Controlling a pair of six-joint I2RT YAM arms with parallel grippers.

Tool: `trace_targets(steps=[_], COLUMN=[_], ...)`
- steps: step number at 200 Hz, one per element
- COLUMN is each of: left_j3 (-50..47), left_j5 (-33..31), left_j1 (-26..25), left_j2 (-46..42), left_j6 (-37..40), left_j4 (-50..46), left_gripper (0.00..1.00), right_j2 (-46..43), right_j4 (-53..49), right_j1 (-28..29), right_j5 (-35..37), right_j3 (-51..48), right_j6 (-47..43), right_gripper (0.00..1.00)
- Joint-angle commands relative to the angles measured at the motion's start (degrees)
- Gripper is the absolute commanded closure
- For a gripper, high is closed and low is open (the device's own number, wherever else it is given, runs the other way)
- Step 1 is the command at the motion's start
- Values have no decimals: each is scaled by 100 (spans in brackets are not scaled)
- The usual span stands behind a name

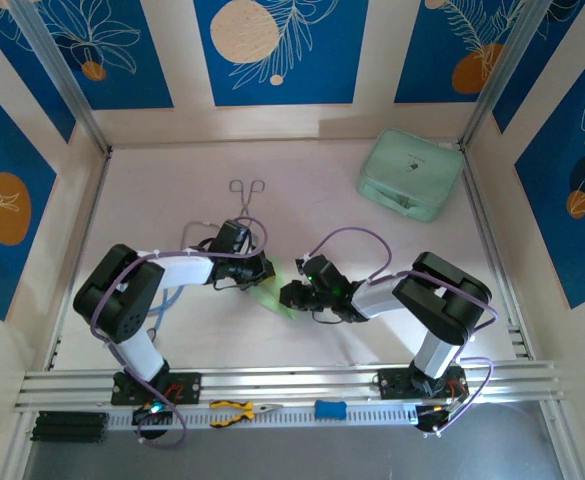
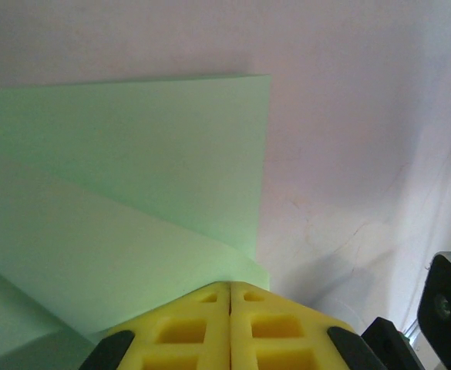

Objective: Fold a paper plane with a square sheet of paper (pick it up from the middle)
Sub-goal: Fourth fold the wing at the center of the table.

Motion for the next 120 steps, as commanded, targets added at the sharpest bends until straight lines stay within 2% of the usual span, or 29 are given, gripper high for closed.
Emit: trace_targets(steps=[1,120], left_j3=[-28,-20], left_j5=[194,349], left_j1=[-42,-114], left_j2=[122,239], left_j6=[51,57], left_j4=[134,385], left_gripper=[91,88], right_j2=[98,185], right_j4=[-635,-567], right_j1=[17,15], right_j5=[28,100], right_j3=[-183,-293], right_j6=[149,470], right_gripper=[92,94])
